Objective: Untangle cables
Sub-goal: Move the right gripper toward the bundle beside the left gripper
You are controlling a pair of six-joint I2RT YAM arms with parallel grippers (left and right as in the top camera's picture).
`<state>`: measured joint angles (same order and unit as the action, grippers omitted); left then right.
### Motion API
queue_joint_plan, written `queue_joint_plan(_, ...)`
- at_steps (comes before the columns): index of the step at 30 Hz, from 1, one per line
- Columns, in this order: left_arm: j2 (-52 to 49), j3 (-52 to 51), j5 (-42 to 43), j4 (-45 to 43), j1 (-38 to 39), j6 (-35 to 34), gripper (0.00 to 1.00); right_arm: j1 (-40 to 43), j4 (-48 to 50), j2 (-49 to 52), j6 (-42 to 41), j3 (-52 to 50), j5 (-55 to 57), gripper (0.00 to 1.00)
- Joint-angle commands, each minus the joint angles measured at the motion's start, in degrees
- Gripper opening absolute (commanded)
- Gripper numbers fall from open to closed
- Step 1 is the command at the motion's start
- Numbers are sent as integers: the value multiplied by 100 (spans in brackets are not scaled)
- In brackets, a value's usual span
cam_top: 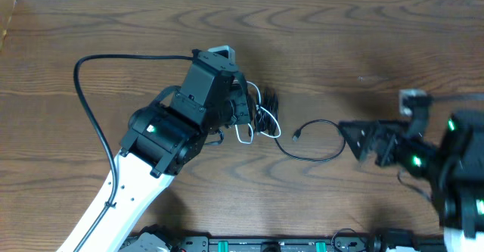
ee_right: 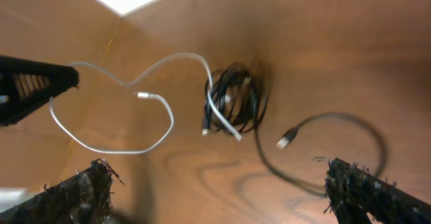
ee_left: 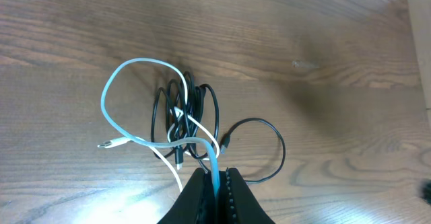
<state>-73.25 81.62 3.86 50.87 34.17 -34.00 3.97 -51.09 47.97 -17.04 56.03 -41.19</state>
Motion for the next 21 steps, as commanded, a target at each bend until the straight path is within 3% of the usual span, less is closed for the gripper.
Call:
queue_joint_plan(1,-31,94,-114,11,-13,116,8,-24,55,590,-166,129,-997,99)
queue_joint_plan(5,-48,94,-114,11,-13,116,8,-649,81,1360,1086,129,-1220,99)
queue_joint_plan(12,-50,61,-114,9,-13,118,7,-2299,592,2533,621,129,824,75)
queue_joint_plan(17,-50,61,-118,7,-13,118,8,-2997,1322,2977,424,131,2085,80)
queue_joint_plan(21,-50,61,-118,4,-13,118,8,-3259,1856,3158,487,129,2761,76)
